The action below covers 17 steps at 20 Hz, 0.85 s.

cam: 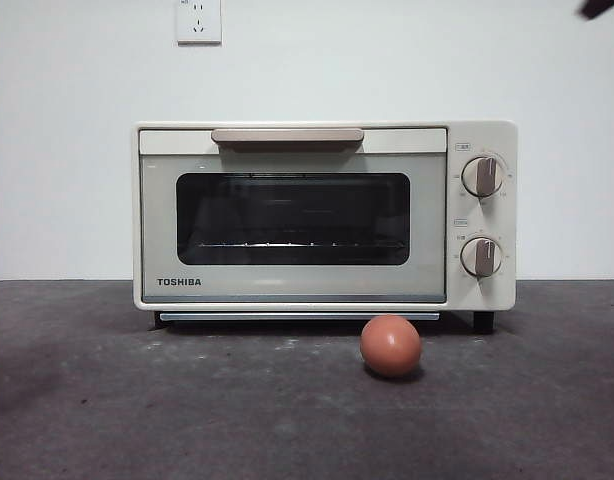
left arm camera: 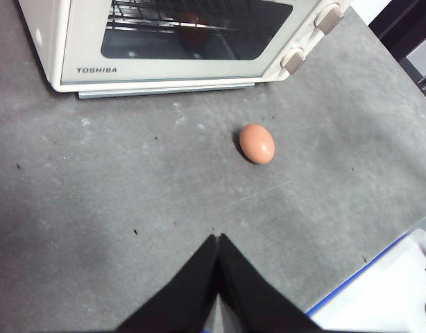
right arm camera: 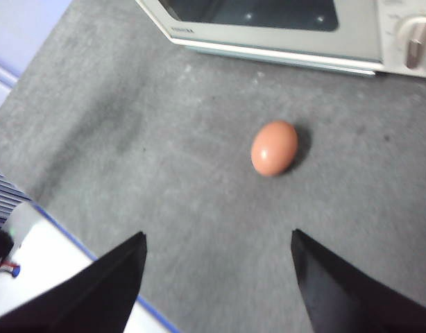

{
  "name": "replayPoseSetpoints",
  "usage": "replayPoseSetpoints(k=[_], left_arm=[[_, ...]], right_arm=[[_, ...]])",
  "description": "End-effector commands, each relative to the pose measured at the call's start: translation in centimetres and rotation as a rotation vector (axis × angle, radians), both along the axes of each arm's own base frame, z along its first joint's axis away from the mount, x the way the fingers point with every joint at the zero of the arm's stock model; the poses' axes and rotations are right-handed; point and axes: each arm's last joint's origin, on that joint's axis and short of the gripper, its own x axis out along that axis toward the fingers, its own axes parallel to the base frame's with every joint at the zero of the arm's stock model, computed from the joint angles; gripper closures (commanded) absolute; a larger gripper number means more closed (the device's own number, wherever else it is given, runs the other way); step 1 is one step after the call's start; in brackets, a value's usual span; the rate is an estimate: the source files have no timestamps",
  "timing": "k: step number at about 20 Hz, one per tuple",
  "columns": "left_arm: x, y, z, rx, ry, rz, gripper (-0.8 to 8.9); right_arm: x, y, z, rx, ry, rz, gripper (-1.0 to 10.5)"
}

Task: Eggoven

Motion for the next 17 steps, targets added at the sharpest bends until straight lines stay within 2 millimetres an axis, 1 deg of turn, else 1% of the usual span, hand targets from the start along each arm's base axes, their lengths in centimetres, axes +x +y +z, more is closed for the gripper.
replayPoseSetpoints(k=[1,6,9,13,17], left_arm=[[0.0,0.0,0.6,-0.003,-0.023,-0.008,8.06],[0.0,0.0,0.6,-0.002,-0.023,-0.008,8.06],[0.0,0.0,0.6,-0.002,-0.023,-0.007,8.06],[0.0,0.0,0.6,-0.002,-0.023,-0.009,8.06],[0.0,0.0,0.6,-0.003,-0.023,-0.009,8.06]], right_arm=[[1.8,1.7,-0.1,-0.009,0.033,-0.038,6.1],[5.1,6.6,-2.7,-0.102,0.067,-0.07,6.1],[7.0,9.1,-5.0,-0.183,0.102,-0.1,6.1],[9.5,11.2,-7.5,-0.279,0.158,-0.12,6.1],[11.4,12.8,-9.0,-0.318,0.197,-0.114,6.1]])
